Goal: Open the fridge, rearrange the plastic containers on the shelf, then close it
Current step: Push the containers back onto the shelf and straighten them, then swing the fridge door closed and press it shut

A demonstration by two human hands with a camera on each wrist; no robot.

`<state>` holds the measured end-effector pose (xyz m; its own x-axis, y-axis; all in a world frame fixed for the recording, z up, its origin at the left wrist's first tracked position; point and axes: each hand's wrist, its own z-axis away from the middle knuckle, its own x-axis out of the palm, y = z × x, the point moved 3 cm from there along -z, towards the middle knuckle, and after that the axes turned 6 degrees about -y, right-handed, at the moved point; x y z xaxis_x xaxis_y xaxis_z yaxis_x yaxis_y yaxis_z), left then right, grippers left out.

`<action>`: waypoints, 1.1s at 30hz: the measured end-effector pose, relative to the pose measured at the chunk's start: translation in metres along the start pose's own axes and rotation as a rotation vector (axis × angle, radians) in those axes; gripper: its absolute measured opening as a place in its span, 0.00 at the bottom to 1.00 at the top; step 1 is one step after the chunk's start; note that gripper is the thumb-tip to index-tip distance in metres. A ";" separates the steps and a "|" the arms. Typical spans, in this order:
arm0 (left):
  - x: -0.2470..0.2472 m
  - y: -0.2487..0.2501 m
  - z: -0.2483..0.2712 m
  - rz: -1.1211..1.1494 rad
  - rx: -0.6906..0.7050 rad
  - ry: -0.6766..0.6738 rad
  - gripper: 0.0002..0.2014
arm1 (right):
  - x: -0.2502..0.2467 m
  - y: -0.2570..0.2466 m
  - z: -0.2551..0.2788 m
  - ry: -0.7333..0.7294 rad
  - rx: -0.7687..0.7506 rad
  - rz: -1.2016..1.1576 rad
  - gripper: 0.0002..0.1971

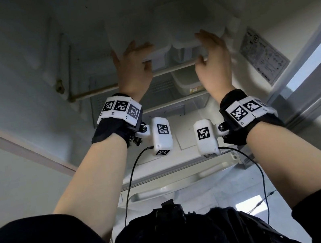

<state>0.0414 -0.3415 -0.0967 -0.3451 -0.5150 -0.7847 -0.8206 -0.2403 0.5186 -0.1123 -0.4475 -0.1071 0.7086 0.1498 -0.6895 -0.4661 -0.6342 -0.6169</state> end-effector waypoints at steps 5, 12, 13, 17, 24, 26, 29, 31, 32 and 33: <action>0.002 0.011 0.013 0.014 0.032 -0.058 0.25 | -0.012 -0.008 0.020 0.098 -0.011 -0.130 0.22; 0.006 0.041 0.059 0.246 0.096 0.052 0.16 | -0.024 -0.007 0.065 0.068 0.098 -0.265 0.15; 0.008 0.048 0.069 0.245 0.081 0.025 0.16 | -0.027 -0.006 0.073 0.052 0.106 -0.280 0.15; 0.022 0.074 0.105 0.228 0.069 -0.055 0.16 | -0.047 -0.001 0.109 0.029 0.103 -0.277 0.14; 0.043 0.134 0.174 0.293 0.039 -0.129 0.16 | -0.090 0.021 0.182 0.003 0.098 -0.309 0.16; 0.051 0.150 0.191 0.315 0.030 -0.182 0.16 | -0.099 0.030 0.202 -0.026 0.133 -0.314 0.16; 0.066 0.168 0.209 0.328 0.021 -0.247 0.16 | -0.117 0.044 0.230 -0.061 0.146 -0.298 0.15; 0.075 0.183 0.214 0.348 0.045 -0.270 0.16 | -0.129 0.055 0.246 -0.087 0.153 -0.267 0.14; 0.080 0.193 0.215 0.367 0.064 -0.281 0.17 | -0.135 0.062 0.253 -0.095 0.160 -0.255 0.14; 0.087 0.203 0.215 0.386 0.084 -0.303 0.17 | -0.142 0.069 0.259 -0.095 0.172 -0.246 0.13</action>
<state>-0.2531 -0.2579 -0.1324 -0.7374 -0.2878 -0.6110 -0.6367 -0.0060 0.7711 -0.3821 -0.3163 -0.1502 0.7627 0.3581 -0.5385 -0.3747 -0.4339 -0.8193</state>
